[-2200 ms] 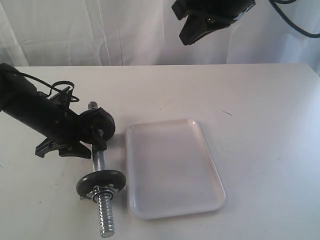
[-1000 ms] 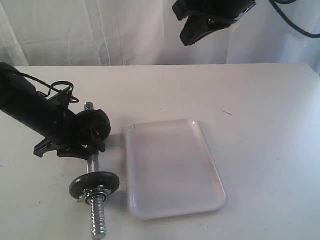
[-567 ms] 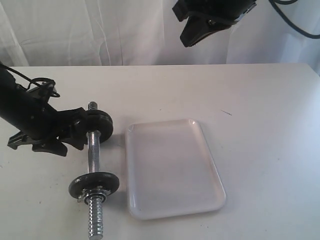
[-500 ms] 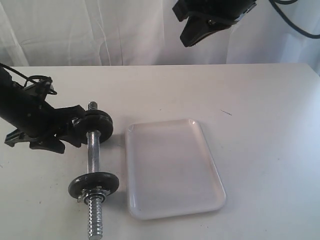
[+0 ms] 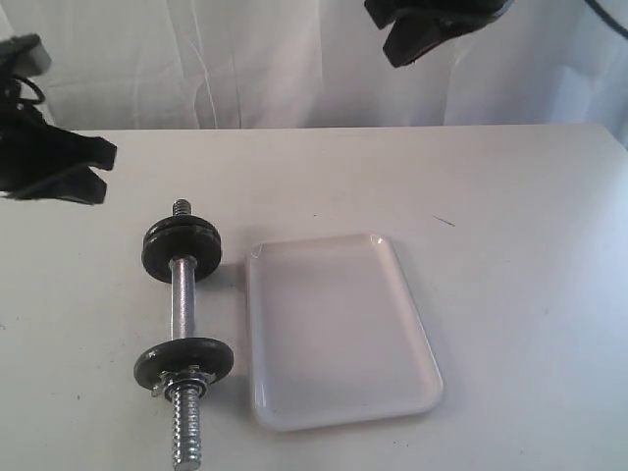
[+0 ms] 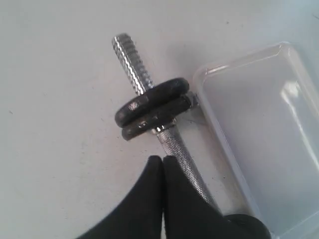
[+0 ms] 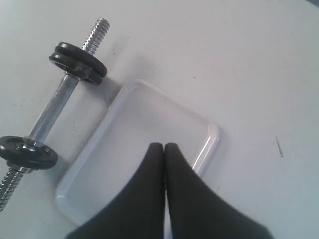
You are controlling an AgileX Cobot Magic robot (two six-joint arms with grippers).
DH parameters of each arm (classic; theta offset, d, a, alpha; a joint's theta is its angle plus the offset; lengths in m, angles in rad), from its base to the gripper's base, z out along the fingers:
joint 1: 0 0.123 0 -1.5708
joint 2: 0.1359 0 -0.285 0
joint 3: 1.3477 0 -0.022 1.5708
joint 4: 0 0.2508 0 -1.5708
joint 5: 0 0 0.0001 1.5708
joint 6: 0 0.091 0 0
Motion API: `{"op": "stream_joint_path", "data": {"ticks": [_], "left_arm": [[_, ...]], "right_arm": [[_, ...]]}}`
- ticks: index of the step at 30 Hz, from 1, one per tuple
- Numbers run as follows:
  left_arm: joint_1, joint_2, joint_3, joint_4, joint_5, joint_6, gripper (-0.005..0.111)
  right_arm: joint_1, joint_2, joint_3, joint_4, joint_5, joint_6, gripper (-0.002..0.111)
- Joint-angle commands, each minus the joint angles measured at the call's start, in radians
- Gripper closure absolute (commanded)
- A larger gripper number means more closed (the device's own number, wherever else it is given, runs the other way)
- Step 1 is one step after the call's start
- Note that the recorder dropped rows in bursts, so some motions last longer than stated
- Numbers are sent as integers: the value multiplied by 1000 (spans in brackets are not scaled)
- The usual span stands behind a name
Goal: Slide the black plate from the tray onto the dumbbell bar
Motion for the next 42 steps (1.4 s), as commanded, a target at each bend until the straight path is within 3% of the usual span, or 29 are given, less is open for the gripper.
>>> {"op": "stream_joint_path", "data": {"ticks": [1,6,13,19,27,42], "left_arm": [[3,-192,32,94,-31,11,107],[3,-449,149,167,-113,8,107],[3,-801,383,249,-162,-53,107],[3,-941,558,329,-209,-54,107],[3,-957,598,350,-201,-50,107],[3,-971,648,378,-225,-40,107]], "right_arm": [[-6,-111,40,-3,-32,24,108],[-6,-290,276,6,-198,24,108],[-6,-555,802,6,-578,24,108],[-6,-688,1051,6,-661,29,108],[-6,-727,1109,6,-497,31,108],[-6,-727,1109,6,-504,31,108]]}}
